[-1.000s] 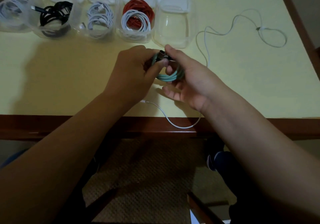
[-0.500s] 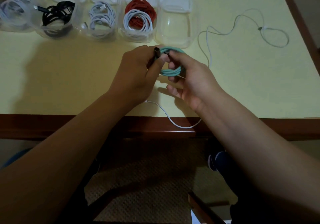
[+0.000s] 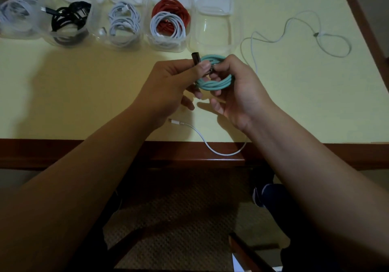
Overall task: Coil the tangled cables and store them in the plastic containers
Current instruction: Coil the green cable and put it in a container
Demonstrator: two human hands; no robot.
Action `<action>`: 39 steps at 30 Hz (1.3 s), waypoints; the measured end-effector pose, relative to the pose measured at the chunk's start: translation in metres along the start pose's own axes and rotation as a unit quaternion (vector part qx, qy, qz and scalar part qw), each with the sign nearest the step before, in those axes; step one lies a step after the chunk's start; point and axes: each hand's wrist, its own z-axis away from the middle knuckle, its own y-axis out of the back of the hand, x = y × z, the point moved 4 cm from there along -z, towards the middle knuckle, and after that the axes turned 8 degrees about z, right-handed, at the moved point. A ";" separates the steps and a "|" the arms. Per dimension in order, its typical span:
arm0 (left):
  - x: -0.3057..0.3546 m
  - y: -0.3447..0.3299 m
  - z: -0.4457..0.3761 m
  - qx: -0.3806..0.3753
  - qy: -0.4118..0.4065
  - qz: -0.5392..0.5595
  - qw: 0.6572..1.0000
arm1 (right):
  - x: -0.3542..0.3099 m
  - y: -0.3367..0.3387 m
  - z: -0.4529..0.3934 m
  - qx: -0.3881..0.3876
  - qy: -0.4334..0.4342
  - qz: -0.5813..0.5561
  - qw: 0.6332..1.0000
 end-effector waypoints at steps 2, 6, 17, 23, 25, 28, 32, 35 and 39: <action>0.001 0.000 0.000 -0.011 -0.003 -0.002 1.000 | -0.001 0.001 0.001 0.002 0.011 -0.003 1.000; 0.004 -0.002 0.003 -0.010 -0.029 -0.051 0.998 | -0.004 0.003 0.001 0.014 0.039 0.010 0.999; -0.006 0.005 -0.001 -0.011 0.161 0.080 0.984 | -0.010 0.002 0.004 -0.030 0.106 0.168 0.980; -0.003 0.013 -0.004 0.028 0.139 0.026 0.990 | -0.009 0.007 0.003 -0.033 0.105 0.199 0.974; -0.003 0.016 -0.007 0.045 0.110 0.020 0.993 | -0.012 0.013 0.001 -0.029 0.086 0.171 0.981; -0.003 0.018 -0.008 0.053 0.081 0.010 0.995 | -0.019 0.017 -0.002 -0.035 0.102 0.161 0.981; 0.002 0.024 -0.010 0.042 -0.027 -0.037 0.998 | -0.036 0.021 -0.011 -0.002 0.147 0.146 0.978; -0.001 0.032 -0.009 0.079 -0.133 -0.229 0.961 | -0.057 0.030 -0.022 0.065 0.184 0.099 0.976; -0.026 0.036 -0.014 0.039 -0.118 -0.463 0.878 | -0.082 0.043 -0.043 0.151 0.247 0.169 0.942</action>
